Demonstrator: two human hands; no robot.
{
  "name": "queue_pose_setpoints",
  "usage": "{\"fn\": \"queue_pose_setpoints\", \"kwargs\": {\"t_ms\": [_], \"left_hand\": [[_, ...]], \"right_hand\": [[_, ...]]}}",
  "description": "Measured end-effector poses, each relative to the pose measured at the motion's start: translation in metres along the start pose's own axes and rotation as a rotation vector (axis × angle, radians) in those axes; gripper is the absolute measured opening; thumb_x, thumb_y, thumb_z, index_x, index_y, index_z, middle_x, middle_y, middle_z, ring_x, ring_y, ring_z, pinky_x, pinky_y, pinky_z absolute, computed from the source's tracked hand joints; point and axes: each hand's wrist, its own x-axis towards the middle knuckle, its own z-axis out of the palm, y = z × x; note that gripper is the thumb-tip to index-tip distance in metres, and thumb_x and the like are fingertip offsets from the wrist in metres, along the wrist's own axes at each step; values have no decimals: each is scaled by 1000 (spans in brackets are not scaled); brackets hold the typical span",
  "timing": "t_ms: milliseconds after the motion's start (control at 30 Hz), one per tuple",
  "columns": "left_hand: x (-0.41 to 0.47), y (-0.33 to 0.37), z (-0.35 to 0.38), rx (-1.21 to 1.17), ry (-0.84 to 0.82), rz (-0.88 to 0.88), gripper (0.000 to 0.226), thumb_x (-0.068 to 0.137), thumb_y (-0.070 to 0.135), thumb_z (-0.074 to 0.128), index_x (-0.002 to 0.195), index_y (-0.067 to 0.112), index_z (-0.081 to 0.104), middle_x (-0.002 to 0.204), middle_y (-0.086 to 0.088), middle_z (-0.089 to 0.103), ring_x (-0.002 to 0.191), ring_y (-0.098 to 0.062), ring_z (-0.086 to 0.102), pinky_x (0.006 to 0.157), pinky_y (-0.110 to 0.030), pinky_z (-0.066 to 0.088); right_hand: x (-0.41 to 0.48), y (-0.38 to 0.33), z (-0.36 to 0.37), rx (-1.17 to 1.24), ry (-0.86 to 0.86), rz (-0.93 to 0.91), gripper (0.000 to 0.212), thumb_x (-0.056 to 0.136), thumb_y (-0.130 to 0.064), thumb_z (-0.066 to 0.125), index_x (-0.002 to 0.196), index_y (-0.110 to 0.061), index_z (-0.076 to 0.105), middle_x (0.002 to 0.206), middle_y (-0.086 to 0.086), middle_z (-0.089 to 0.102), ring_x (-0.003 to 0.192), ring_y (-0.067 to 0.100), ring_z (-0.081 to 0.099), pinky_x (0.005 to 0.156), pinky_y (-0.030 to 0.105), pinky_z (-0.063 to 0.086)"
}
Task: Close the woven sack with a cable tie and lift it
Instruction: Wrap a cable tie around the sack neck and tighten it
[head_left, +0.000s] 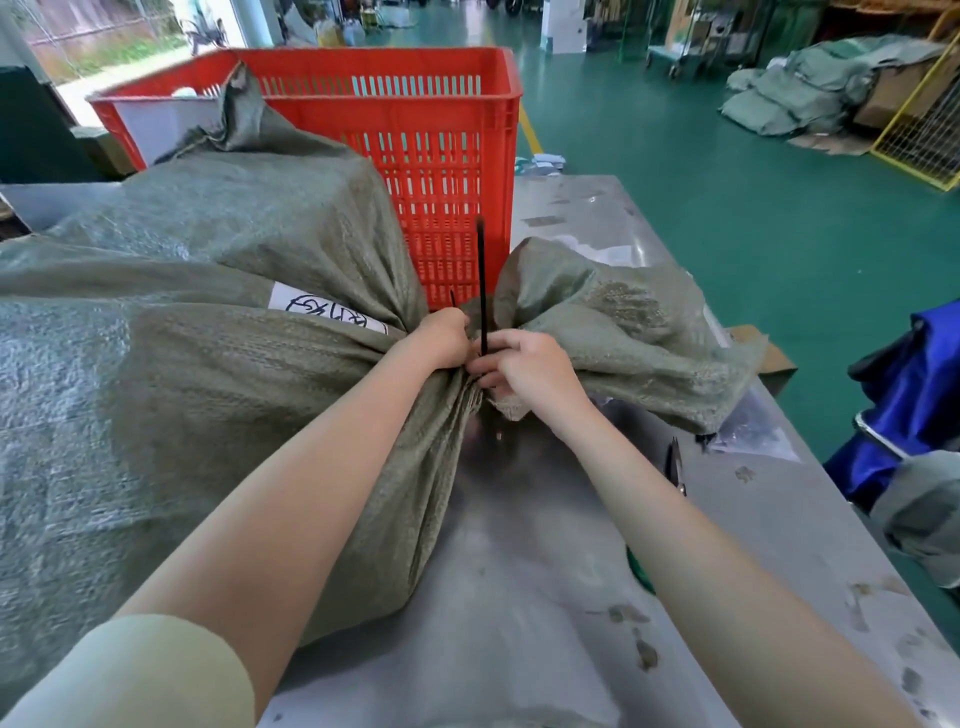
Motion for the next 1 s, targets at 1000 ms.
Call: {"fn": "queue_pose_setpoints", "kwargs": {"t_ms": [1000], "left_hand": [[0,2,-3,-715,32,223,14,93,8,51,93,18,41,55,9,64,51,-2,53,57,-15,43]], "right_hand": [[22,36,-3,76,270,-136,26,90,-33,54,72,-18,67,76,5,66,75,13,55,73,29,41]]}}
